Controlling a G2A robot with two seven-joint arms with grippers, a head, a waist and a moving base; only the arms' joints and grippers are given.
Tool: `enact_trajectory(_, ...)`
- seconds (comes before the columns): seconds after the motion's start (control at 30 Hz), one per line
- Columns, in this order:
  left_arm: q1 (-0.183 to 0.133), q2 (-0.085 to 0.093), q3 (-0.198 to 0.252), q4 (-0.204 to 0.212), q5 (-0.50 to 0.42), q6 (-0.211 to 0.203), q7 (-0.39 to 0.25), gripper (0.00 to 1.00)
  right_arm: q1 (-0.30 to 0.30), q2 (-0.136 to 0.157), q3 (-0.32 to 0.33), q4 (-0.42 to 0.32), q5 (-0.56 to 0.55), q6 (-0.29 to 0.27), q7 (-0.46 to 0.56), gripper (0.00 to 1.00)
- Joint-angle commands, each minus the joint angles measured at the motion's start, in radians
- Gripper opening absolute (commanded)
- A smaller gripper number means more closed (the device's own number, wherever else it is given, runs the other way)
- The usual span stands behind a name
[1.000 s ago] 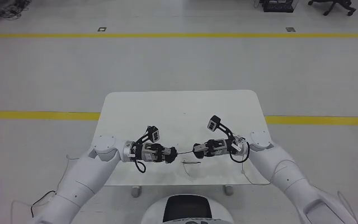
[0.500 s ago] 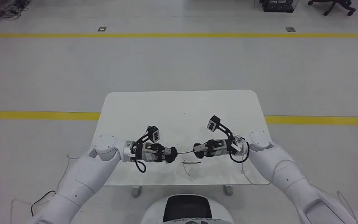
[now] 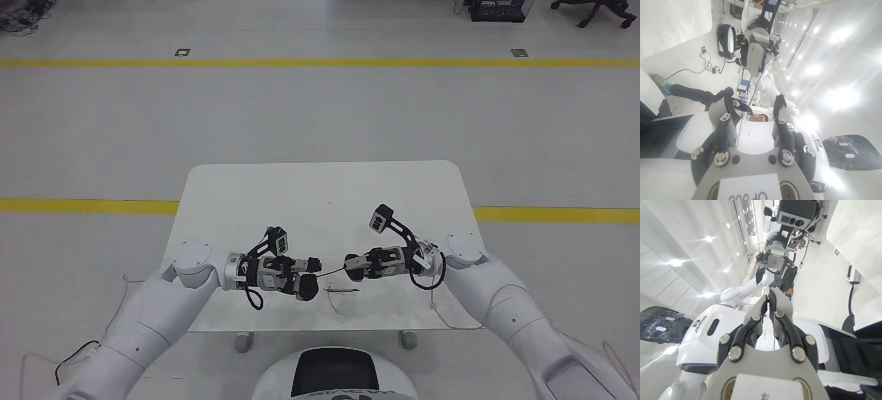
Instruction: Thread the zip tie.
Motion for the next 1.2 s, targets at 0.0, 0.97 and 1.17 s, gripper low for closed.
enact_trajectory(0.0, -0.003, -0.002, 0.01, -0.001, 0.002, -0.002, 0.013, 1.0, 0.002, -0.001, -0.002, -0.004, -0.008, 0.004, 0.0, 0.0)
enact_trajectory(0.97, 0.032, -0.017, 0.035, -0.062, 0.029, -0.049, 0.344, 1.0, -0.047, -0.005, 0.028, -0.045, -0.004, 0.007, -0.115, 0.0)
enact_trajectory(1.17, 0.04, -0.014, 0.029, -0.072, 0.027, -0.057, 0.353, 1.0, -0.061, -0.004, 0.048, -0.057, -0.01, 0.017, -0.141, 0.0)
